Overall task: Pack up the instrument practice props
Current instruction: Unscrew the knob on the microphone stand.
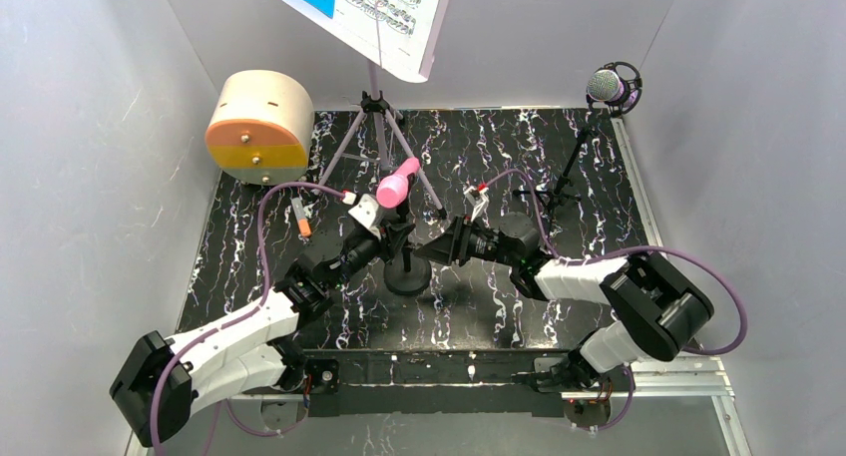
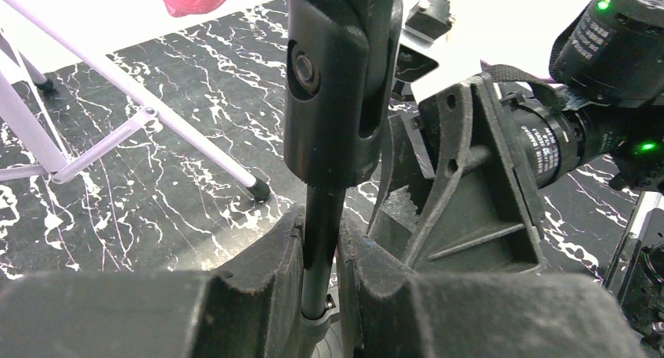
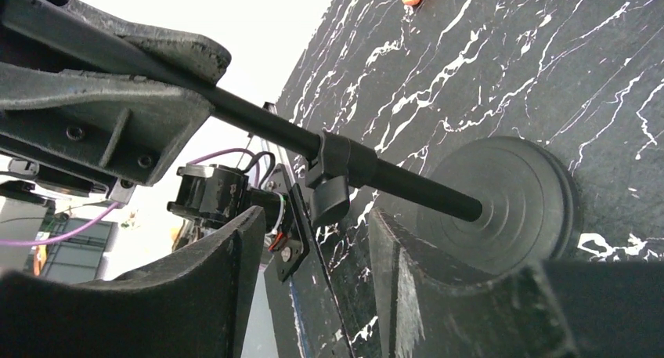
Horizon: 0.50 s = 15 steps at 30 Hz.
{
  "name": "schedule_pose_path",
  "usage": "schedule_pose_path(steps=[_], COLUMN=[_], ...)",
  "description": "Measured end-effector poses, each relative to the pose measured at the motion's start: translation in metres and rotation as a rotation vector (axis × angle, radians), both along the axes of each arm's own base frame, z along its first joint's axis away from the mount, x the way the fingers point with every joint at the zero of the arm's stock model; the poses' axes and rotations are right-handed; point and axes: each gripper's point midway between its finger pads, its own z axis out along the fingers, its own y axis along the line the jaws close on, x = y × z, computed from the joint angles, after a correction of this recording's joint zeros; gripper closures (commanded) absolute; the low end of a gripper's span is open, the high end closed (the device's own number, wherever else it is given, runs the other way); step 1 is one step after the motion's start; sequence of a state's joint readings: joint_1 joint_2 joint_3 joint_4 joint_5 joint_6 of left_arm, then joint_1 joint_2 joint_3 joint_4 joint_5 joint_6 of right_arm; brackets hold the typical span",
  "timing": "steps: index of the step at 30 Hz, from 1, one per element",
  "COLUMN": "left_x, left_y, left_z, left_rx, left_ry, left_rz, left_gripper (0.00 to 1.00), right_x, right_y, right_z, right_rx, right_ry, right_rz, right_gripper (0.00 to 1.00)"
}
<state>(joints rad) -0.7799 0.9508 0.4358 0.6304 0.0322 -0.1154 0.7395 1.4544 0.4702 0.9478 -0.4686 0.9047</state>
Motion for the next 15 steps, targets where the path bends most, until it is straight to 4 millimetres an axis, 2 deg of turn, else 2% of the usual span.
schedule_pose_path(steps=[6, 15], left_x=[-0.0015, -0.0033], left_y=[-0.0021, -0.0061], left_z=[-0.0001, 0.0001], left_rx=[0.0, -0.003], left_ry=[0.0, -0.001], left_rz=[-0.014, -0.038], left_gripper=[1.0, 1.0], right_x=[0.0015, -0.001], right_y=[0.0044, 0.0055], right_z=[-0.0008, -0.0025], right_rx=[0.025, 0.037], right_ry=[0.022, 0.03], right_rz=[0.022, 0.05], right_gripper=[0.5, 0.68])
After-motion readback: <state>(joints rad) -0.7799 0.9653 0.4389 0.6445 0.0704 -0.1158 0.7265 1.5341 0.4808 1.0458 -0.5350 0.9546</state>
